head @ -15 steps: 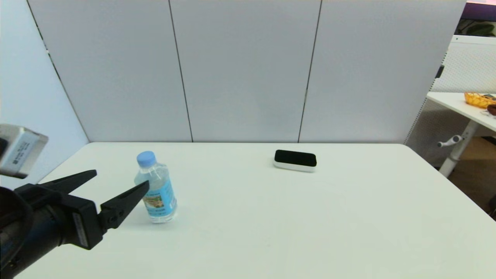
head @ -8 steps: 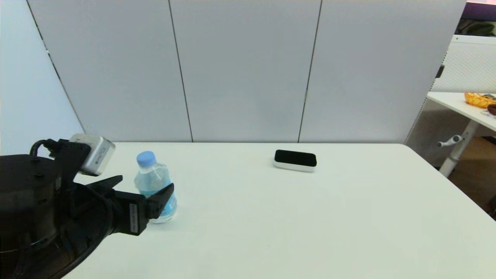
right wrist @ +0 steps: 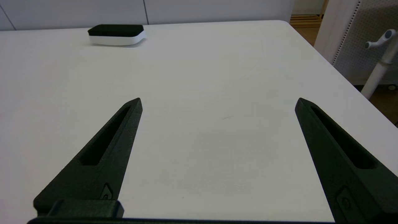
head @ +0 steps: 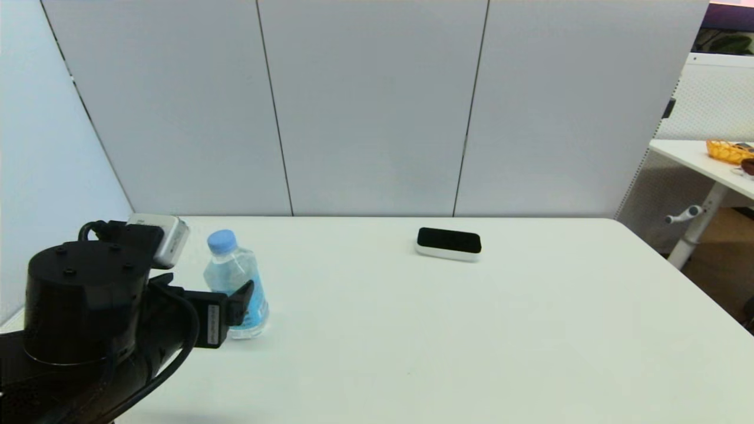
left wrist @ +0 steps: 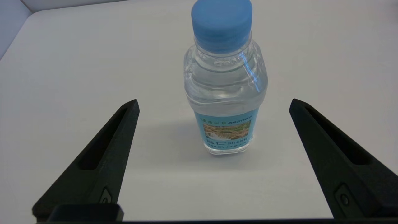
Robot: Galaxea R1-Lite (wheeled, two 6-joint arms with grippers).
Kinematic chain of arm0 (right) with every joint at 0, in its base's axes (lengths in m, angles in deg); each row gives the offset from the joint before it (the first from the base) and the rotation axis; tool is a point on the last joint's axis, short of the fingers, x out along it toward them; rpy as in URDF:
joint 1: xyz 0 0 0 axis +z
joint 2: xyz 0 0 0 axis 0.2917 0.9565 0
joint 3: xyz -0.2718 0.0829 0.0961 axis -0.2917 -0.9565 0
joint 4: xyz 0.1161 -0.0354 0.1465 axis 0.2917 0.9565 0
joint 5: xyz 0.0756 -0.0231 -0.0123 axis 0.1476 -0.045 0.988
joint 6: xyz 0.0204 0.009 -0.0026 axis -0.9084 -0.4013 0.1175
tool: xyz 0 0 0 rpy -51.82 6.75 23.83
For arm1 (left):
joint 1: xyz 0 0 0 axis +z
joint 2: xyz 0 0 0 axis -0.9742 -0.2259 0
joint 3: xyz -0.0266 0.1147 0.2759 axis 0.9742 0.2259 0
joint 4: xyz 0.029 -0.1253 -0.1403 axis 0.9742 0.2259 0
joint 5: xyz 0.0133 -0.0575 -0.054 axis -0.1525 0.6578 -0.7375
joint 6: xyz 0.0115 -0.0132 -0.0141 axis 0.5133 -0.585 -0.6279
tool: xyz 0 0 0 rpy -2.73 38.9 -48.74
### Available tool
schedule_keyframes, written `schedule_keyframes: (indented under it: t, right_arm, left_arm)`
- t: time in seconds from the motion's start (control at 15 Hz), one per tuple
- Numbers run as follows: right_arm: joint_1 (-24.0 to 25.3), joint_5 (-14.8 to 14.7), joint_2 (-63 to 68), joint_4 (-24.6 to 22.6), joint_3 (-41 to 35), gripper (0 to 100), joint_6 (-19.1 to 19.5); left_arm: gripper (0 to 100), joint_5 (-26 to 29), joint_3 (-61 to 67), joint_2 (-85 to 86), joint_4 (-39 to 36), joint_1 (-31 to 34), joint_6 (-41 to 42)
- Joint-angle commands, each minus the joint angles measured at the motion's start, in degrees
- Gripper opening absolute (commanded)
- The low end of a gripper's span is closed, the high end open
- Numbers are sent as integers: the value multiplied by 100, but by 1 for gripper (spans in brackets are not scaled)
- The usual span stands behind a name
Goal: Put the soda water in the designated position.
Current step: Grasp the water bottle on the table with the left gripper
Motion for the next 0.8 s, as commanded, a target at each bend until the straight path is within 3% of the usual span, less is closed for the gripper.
schedule_keyframes:
  t: [0.07, 0.8]
  right_arm:
    - [-2, 0, -4, -2, 4, 100, 0]
    - [-2, 0, 5, -2, -5, 100, 0]
  left_arm:
    - [100, -24, 94, -150, -343, 8, 50]
    - [100, -112, -267, -1346, -774, 246, 50]
